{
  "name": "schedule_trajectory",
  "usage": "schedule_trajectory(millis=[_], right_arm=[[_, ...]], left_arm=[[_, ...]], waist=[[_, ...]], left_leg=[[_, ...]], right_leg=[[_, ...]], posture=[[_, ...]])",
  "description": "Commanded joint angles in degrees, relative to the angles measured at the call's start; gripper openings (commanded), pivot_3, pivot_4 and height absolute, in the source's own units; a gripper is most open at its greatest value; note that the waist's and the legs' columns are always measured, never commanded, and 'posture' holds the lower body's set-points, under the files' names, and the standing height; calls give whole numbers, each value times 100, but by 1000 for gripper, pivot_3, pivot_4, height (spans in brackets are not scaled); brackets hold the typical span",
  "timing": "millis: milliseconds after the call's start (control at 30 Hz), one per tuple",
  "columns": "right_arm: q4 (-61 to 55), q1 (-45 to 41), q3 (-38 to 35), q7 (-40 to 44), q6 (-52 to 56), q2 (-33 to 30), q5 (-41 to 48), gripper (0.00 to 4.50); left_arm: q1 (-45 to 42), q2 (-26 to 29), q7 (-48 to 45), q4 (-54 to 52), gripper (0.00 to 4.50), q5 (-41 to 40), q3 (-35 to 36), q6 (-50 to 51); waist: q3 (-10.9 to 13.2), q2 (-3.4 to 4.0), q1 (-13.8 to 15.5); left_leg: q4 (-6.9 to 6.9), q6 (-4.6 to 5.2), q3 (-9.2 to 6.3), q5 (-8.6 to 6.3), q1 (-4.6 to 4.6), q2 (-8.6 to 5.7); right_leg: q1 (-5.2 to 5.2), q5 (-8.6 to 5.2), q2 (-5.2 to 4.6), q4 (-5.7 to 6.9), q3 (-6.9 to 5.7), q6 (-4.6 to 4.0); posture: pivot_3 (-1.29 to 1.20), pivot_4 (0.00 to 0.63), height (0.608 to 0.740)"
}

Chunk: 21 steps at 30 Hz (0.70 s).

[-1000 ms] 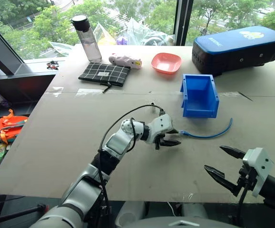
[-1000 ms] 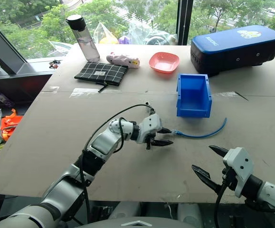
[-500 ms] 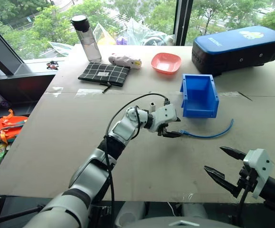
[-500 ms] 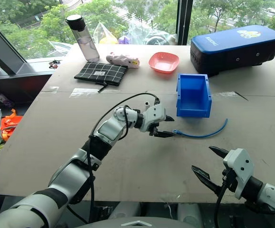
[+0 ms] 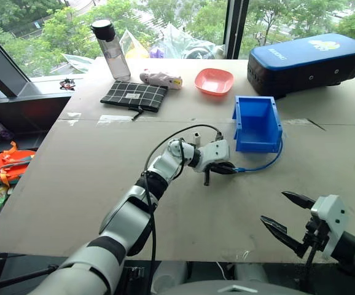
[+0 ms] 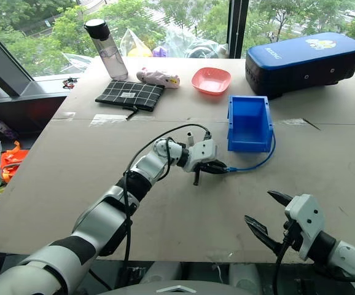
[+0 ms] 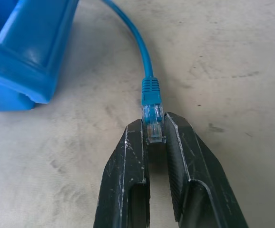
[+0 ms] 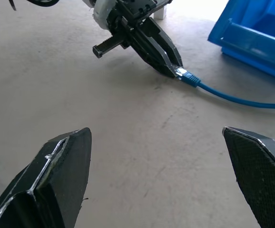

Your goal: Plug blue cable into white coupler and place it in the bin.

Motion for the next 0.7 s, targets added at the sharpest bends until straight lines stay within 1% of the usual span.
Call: schedule_trajectory(millis=[33,67,167,300,400,500,700], right_arm=[[-88,-152,159,-452,266,445,544,4470],[-23,-308,176,-768,511,784,1168,4470],[173,-708,209,-1441,961,1518,2672,4470],[354,-1185,263,-1932,1028,1913,3528,4470],[465,-1544,271,-2208,995,2090,4232,4470],[491,-1933,292,-2464,967,2115,4890,4470],[466,-2270,499,-2669,1045,1817,5416,4470]], left_arm=[[135,-50,-448,-649,39,-643,353,847],[157,-40,-610,-1124,39,-1225,623,1896],[269,165,-827,-2377,39,-2559,1146,4410],[466,439,-628,-3381,39,-3507,1472,6146],[599,519,-376,-3797,39,-3923,1637,6777],[716,536,-126,-4063,39,-4215,1759,7136],[748,494,261,-4200,39,-4573,1924,7375]], waist=[[1,-1,-49],[1,-1,-66],[7,4,-135],[-4,26,-224],[-7,31,-222],[-5,32,-218],[-5,32,-222]], left_leg=[[0,0,-1,0,0,1],[0,0,-8,0,-3,2],[0,20,-48,-11,-7,9],[-6,8,-57,-4,-3,9],[-8,0,-63,0,-1,9],[-7,-2,-64,1,-2,7],[-8,-3,-61,2,-2,5]], right_leg=[[0,0,0,0,0,0],[0,0,0,1,-4,0],[-4,0,0,9,-12,-2],[-7,0,1,11,-14,-3],[-12,1,2,11,-17,-3],[-12,1,1,11,-17,-3],[-14,1,1,10,-16,-4]], posture=[[0,150,737],[0,150,737],[0,150,737],[0,150,737],[0,150,737],[0,150,737],[0,150,737]])
